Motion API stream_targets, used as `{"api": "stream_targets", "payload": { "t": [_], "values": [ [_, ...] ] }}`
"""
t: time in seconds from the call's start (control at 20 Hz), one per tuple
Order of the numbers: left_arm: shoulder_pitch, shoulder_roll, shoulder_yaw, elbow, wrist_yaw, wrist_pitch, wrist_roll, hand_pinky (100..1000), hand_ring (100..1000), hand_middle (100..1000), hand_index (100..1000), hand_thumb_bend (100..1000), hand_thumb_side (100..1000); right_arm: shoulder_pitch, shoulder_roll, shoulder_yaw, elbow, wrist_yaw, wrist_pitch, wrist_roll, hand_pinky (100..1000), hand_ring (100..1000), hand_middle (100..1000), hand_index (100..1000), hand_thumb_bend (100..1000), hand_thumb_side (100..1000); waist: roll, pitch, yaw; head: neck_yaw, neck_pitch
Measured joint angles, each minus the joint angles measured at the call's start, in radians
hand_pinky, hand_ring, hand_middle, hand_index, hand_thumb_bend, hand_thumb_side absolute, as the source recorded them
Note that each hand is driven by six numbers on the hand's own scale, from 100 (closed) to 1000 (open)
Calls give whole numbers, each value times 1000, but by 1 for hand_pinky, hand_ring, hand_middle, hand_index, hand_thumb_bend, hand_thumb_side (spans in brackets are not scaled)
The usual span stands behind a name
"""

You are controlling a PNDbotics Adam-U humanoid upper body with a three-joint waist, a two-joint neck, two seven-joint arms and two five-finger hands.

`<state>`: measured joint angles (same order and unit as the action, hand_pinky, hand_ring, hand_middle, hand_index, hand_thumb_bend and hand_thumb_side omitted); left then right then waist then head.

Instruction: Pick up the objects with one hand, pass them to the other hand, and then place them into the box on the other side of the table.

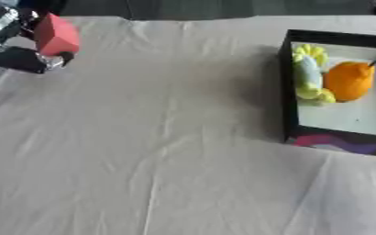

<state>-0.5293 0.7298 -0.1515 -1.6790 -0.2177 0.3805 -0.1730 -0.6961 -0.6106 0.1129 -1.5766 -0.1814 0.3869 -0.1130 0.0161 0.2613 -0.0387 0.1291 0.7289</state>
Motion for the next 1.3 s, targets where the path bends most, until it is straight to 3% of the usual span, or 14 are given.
{"api": "stream_targets", "payload": {
  "t": [0.35, 0.7, 1.3],
  "values": [
    [27, -55, -39, -45, -36, -90, 73, 787, 720, 571, 518, 147, 100, -40, 18, 41, -101, 73, -9, 50, 958, 875, 830, 903, 273, 647, -11, 0, 1, 0, -1],
    [17, -140, -63, -56, -111, -142, 93, 783, 710, 563, 518, 141, 100, -101, 73, 114, -213, 124, 24, 135, 957, 879, 833, 905, 272, 646, -12, 0, 3, -2, -2],
    [15, -257, -77, -54, -257, -209, 156, 769, 694, 552, 516, 129, 100, -204, 201, 231, -244, 256, 40, 293, 954, 882, 833, 901, 283, 645, -18, 0, 7, -20, -2]
  ]
}}
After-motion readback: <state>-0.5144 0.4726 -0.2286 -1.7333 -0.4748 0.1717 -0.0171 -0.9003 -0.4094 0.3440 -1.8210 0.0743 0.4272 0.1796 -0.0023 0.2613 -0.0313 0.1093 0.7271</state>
